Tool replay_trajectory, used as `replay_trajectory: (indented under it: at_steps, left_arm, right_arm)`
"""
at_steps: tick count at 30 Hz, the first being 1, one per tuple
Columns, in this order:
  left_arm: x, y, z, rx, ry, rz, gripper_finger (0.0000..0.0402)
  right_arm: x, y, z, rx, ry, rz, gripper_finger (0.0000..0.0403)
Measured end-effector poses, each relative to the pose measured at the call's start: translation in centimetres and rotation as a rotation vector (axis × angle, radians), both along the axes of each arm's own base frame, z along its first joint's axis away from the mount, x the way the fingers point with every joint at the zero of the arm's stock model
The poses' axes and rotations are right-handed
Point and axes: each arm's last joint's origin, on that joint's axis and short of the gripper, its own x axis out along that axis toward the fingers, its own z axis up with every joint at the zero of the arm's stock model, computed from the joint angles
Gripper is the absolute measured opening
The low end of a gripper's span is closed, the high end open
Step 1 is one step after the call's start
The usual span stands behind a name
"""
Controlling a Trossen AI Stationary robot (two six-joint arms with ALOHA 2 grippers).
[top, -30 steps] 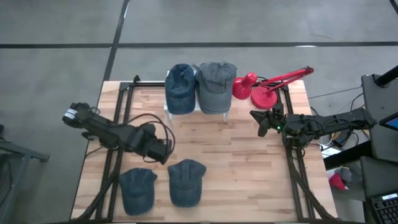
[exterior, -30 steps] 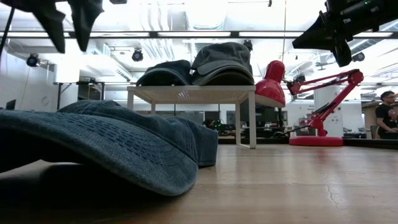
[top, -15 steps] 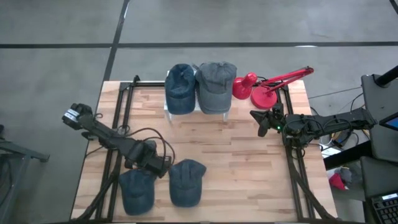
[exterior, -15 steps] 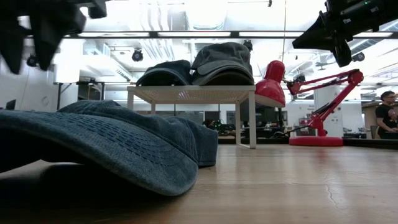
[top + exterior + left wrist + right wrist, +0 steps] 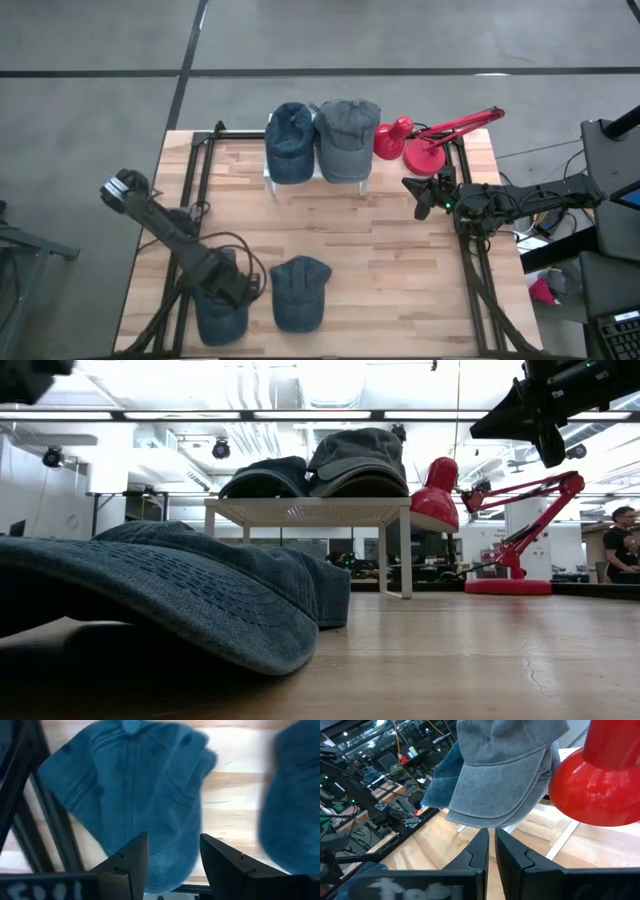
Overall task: Stack small to large cups/mugs on shelf
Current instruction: Stack the left blue cup on the other blue cup on the shelf
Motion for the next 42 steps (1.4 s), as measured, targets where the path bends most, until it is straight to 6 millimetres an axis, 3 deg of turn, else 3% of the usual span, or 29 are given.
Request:
replay_trajectory:
  at_steps: [18, 30, 34, 40, 42]
  left_arm:
    - [1.3, -1.4, -4.9, 0.127, 0.169, -0.028, 0.017]
    - [0.9, -1.2, -9.3, 0.048, 0.092, -0.029, 0.0167]
    - [0.9, -1.1, -9.4, 0.05, 0.073, -0.051, 0.0132]
    - [1.1, -1.0, -9.2, 0.117, 0.007, -0.102, 0.0024]
    - [1.3, -1.0, -9.0, 0.139, -0.025, -0.108, 0.001]
  right_arm:
    - [0.0, 0.0, 0.0, -0.005, 0.002, -0.004, 0.0029]
    - [0.0, 0.0, 0.0, -0.002, -0.001, -0.007, 0.0029]
    - [0.0, 0.0, 0.0, -0.002, -0.001, -0.007, 0.0029]
    - [0.0, 0.0, 0.0, -0.002, -0.001, -0.007, 0.0029]
    - [0.0, 0.0, 0.0, -0.002, -0.001, -0.007, 0.0029]
